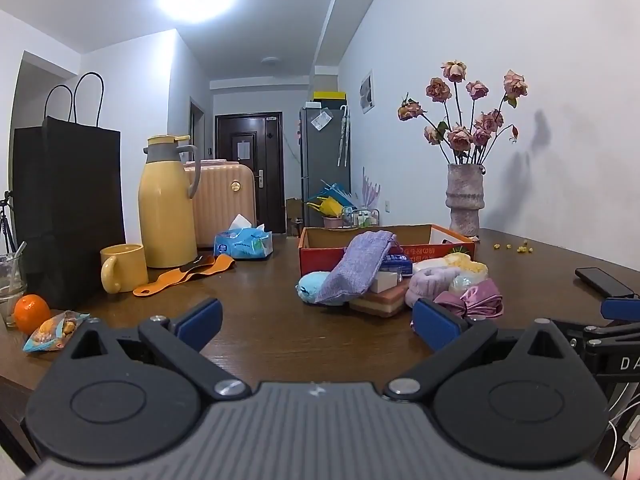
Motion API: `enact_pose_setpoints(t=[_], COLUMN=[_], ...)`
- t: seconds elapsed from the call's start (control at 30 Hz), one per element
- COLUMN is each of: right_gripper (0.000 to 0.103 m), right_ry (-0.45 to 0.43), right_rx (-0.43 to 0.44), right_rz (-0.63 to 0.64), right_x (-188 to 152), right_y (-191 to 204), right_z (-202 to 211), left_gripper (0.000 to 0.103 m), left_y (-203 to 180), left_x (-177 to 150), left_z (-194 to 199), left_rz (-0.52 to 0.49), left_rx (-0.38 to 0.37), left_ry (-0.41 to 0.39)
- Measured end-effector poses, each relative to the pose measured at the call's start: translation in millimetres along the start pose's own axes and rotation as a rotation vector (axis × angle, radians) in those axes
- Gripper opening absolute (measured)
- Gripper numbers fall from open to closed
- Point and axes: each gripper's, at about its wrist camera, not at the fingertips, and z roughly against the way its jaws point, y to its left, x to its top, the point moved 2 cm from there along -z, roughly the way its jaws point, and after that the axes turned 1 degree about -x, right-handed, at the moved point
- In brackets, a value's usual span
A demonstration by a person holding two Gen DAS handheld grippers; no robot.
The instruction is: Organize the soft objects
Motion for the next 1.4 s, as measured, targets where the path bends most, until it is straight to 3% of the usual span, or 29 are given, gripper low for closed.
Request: enact_pose_setpoints(t=[1.4], right_gripper=[0.103], right_ry=[0.017], right_rx=[-0.003], right_rz=[-0.007], right_x=[-3.7], right_y=[-1.0], right_z=[-5.8], left_gripper=[0.103], left_y=[-0.3], left_x=[-2.2], left_z=[-7.9], left_rz=[-0.026], left_rx=[-0.007], left_ry=[0.017])
